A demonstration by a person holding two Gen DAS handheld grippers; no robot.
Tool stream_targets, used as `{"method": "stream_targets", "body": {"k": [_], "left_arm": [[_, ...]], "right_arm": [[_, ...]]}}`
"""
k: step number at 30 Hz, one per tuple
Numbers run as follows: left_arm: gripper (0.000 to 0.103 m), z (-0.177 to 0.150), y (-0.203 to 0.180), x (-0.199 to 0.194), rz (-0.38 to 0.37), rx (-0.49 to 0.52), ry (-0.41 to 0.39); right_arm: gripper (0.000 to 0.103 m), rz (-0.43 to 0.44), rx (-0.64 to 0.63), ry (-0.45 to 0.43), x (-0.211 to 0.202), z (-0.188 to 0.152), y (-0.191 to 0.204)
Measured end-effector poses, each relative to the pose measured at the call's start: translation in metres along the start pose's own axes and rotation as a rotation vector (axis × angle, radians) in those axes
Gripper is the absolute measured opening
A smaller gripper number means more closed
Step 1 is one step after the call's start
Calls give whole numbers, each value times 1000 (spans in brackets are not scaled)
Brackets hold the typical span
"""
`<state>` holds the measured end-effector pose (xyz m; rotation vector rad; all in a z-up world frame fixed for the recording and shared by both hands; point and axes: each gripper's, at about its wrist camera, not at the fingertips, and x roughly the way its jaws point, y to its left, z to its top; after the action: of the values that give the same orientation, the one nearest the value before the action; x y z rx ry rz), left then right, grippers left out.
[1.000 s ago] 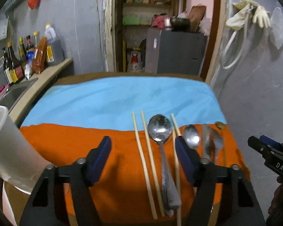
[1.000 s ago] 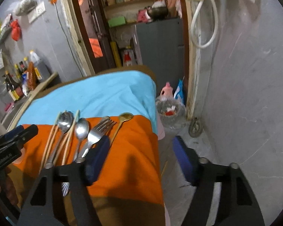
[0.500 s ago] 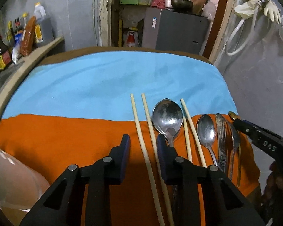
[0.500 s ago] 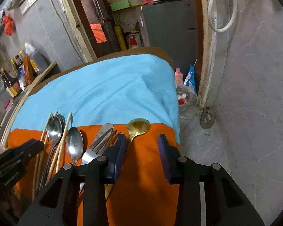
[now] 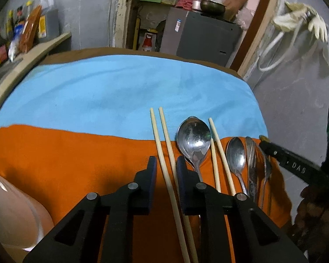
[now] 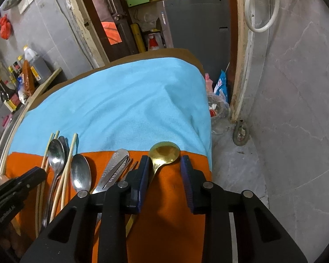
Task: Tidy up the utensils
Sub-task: 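Move both grippers down toward the row of utensils on the orange stripe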
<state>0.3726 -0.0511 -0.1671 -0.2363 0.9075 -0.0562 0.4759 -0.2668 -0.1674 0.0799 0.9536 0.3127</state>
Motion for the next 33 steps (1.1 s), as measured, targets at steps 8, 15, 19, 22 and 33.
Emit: {"method": "stream_targets", "body": {"k": [8,15,19,22,33], "left_arm": [[15,-4,5,-10,-2,-45,-26],[15,-4,-1,-13,49,-4,-48],[15,-3,0,-2,68,-7,-1],[15,0,-6,7,92,23,42],[3,10,3,12,68,-23,106]], "right_arm": [[27,8,9,-7,1,1,-2],[27,3,8,-11,1,0,0],[28,2,6,-10,1,0,0],[30,-6,5,-5,2,-1,0],[27,-39,52,33,7,6,0]]}}
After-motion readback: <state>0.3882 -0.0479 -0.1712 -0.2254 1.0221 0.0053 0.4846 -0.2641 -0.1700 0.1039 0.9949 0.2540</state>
